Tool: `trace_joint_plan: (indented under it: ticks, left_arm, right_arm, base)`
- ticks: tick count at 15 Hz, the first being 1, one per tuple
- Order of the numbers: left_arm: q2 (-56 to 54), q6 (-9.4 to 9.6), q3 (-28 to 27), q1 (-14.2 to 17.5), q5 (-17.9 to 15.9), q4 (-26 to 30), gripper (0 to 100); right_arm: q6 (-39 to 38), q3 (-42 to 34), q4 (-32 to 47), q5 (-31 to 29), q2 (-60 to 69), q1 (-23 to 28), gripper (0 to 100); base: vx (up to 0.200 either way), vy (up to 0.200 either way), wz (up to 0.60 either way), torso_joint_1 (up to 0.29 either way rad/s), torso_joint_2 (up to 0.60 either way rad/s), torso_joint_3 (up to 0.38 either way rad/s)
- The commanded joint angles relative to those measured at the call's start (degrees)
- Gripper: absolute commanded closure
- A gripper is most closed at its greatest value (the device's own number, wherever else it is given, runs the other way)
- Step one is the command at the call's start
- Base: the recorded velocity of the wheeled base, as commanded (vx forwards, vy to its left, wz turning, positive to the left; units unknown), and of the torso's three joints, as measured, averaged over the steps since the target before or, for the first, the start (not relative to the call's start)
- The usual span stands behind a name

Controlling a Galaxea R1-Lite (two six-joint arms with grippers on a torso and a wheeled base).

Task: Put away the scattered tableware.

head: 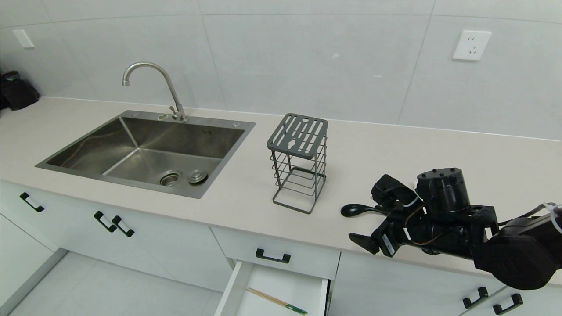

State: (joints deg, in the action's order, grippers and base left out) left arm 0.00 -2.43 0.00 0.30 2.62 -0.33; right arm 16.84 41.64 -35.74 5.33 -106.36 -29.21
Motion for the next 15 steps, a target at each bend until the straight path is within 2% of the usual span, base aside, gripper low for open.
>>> trace_joint_plan:
  ticks: [1, 5, 6, 7, 9, 15]
  left_arm:
    - [0.0, -0.04, 0.0, 0.05, 0.02, -0.02, 0]
    - [0.0, -0.04, 0.0, 0.05, 0.02, -0.02, 0]
    - [0.0, -0.04, 0.0, 0.05, 0.02, -0.02, 0]
    - [0.0, -0.04, 0.0, 0.05, 0.02, -0.02, 0]
    - [0.0, -0.04, 0.0, 0.05, 0.02, -0.02, 0]
    - [0.0, -0.04, 0.0, 0.05, 0.02, -0.02, 0]
  right_arm:
    - [1.53, -0.07, -0.03, 0.56, -0.07, 2.49, 0]
    - [3.82, -0.07, -0.29, 2.32, -0.42, 7.85, 0]
    - [3.82, -0.07, -0.29, 2.32, -0.42, 7.85, 0]
    - [5.93, 0.02, -0.56, 3.55, -0.69, 10.93, 0]
    - [6.28, 0.02, -0.56, 7.59, -1.74, 13.04, 0]
    - [6.37, 2.3, -0.64, 11.99, -6.31, 13.21, 0]
  base:
    - [0.0, 0.0, 0.0, 0.0, 0.0, 0.0]
    - [0.0, 0.0, 0.0, 0.0, 0.0, 0.0]
    - [0.0, 0.0, 0.0, 0.0, 0.0, 0.0]
    - [0.0, 0.0, 0.0, 0.0, 0.0, 0.0]
    - [0.0, 0.0, 0.0, 0.0, 0.0, 0.0]
    - [0.0, 0.0, 0.0, 0.0, 0.0, 0.0]
